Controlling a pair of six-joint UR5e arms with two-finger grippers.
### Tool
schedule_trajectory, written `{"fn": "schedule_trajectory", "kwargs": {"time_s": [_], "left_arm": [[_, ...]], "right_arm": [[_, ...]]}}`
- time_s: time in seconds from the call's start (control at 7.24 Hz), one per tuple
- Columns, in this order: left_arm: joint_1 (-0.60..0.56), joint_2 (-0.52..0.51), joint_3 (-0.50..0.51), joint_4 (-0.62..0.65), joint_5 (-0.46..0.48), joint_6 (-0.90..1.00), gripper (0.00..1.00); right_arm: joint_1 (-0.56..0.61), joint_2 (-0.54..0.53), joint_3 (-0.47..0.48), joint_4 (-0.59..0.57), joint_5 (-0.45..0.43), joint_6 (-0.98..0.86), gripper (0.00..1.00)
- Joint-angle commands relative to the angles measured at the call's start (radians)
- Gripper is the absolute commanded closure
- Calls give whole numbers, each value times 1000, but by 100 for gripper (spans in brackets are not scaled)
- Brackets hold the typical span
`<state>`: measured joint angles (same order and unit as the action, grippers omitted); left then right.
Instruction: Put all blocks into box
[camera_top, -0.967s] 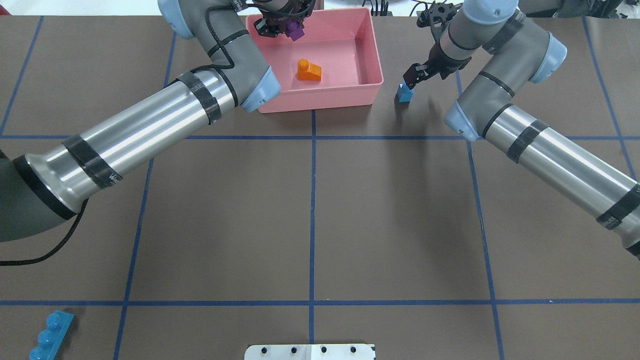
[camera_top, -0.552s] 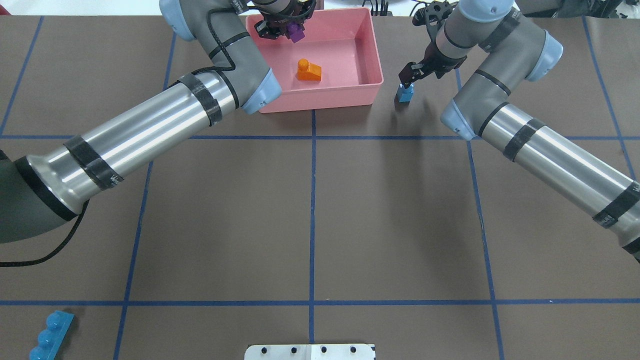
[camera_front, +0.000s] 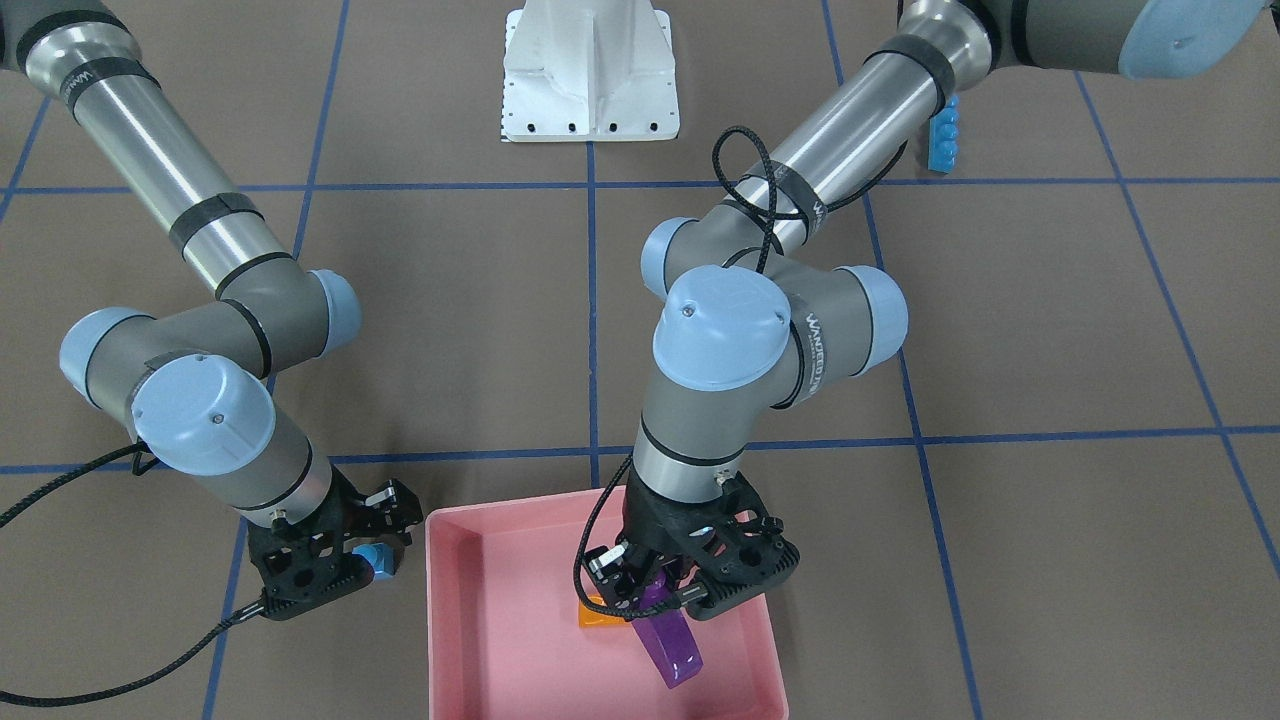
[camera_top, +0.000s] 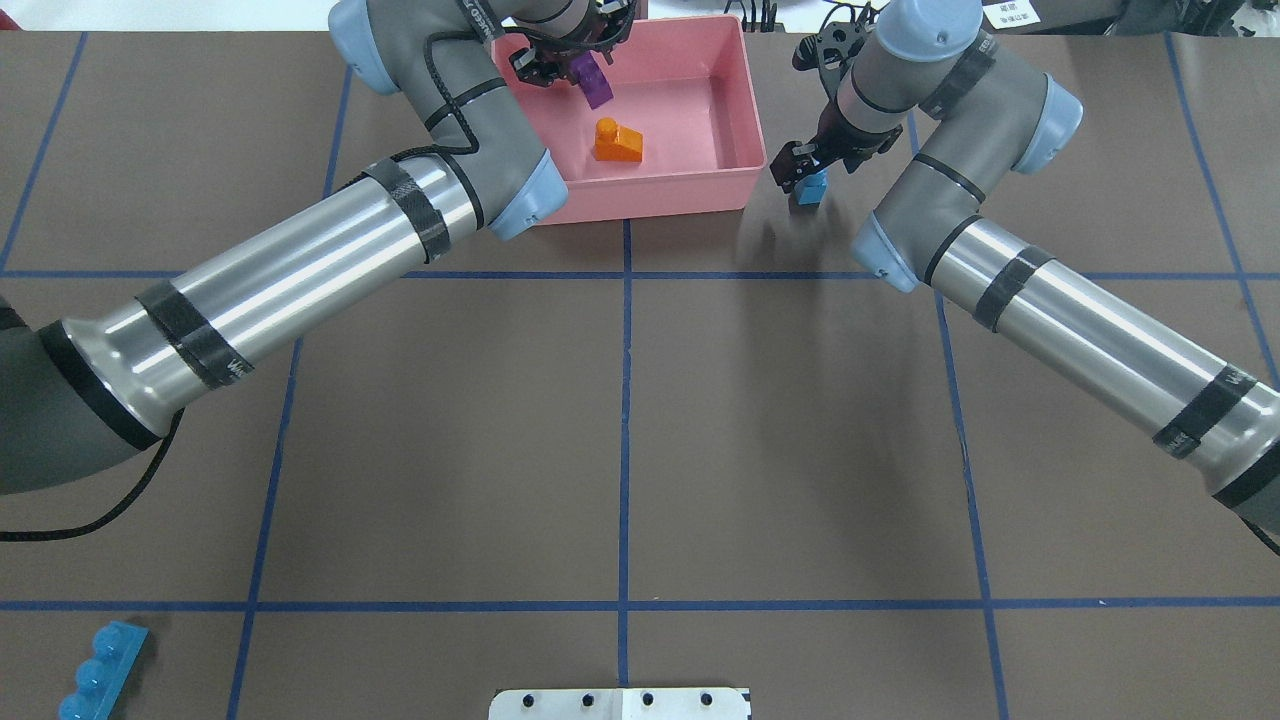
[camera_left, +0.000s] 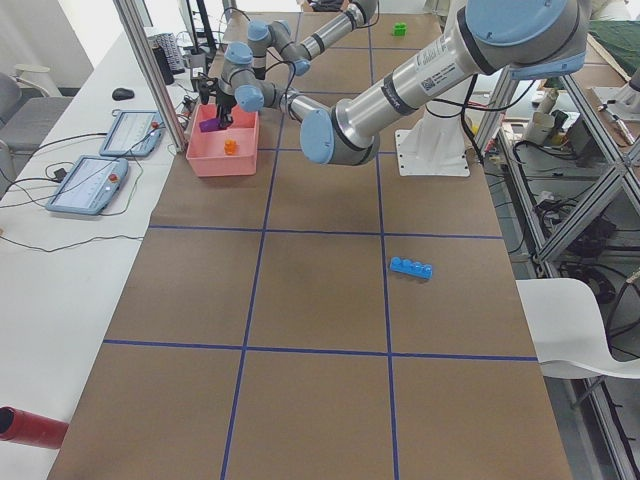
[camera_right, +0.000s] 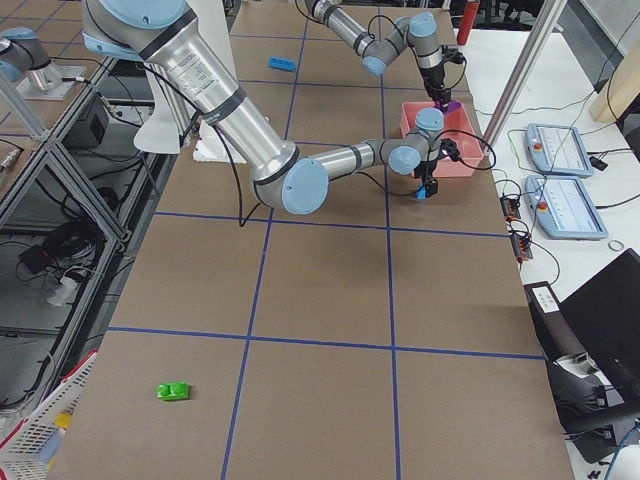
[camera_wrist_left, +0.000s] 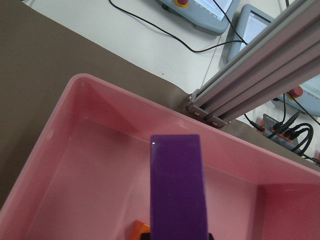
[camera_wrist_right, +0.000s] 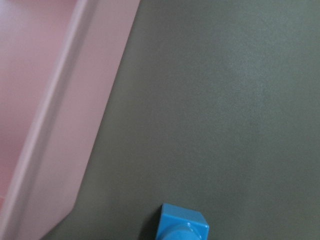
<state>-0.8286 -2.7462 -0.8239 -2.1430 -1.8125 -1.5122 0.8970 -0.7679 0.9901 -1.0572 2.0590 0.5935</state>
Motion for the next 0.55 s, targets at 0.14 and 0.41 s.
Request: {"fn": "schedule_trajectory", "kwargs": {"time_s": [0.14,0.41], "left_arm": [[3,-3,-4,0,2,6,0],[2,-4,-14,2,1,10,0]], "right_arm": [[-4,2,-27,-3,1,27,54],[5,2,-21,-3,9,63,100]]}}
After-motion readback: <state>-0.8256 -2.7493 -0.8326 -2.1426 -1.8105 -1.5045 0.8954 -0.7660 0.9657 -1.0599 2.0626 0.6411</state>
